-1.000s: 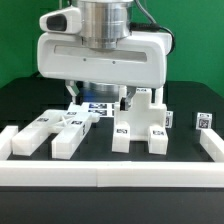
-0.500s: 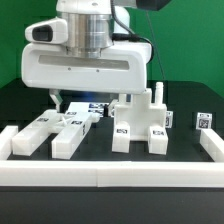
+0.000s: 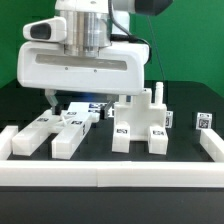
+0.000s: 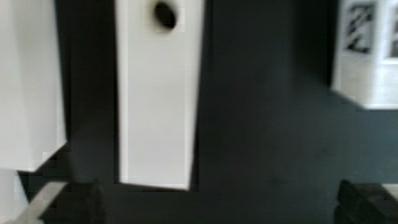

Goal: Assemble chair

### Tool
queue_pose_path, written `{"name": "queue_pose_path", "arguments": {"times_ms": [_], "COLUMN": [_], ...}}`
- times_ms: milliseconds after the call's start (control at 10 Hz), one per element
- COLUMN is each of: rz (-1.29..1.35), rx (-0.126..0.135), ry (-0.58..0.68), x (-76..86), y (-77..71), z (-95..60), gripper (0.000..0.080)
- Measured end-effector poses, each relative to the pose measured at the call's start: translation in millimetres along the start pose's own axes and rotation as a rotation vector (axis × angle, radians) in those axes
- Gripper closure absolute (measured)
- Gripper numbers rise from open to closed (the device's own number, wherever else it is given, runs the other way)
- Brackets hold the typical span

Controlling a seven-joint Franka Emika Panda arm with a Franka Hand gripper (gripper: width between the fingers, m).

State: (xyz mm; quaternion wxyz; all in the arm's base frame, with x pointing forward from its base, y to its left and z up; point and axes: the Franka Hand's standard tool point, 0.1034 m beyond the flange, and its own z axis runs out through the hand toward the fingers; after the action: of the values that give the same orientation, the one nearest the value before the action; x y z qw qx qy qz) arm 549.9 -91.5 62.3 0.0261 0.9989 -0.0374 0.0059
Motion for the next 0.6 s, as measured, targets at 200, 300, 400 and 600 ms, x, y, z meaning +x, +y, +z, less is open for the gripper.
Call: {"name": "queue_pose_path", "arguments": {"times_ms": [200, 300, 400, 600], "rz": [0.004, 0.0, -0.002, -0.002], "rx": [-0.002, -0.003, -0.006, -0.009], "ry": [-0.006, -0.01, -0.015, -0.028], "x": [-1.9, -3.1, -5.0, -8.8], "y": [6.3, 8.5, 11.8, 13.7], "z": [4.2, 6.1, 10.3, 17.3], "gripper": [0.0151, 0.0151, 0.0151, 0.0151]}}
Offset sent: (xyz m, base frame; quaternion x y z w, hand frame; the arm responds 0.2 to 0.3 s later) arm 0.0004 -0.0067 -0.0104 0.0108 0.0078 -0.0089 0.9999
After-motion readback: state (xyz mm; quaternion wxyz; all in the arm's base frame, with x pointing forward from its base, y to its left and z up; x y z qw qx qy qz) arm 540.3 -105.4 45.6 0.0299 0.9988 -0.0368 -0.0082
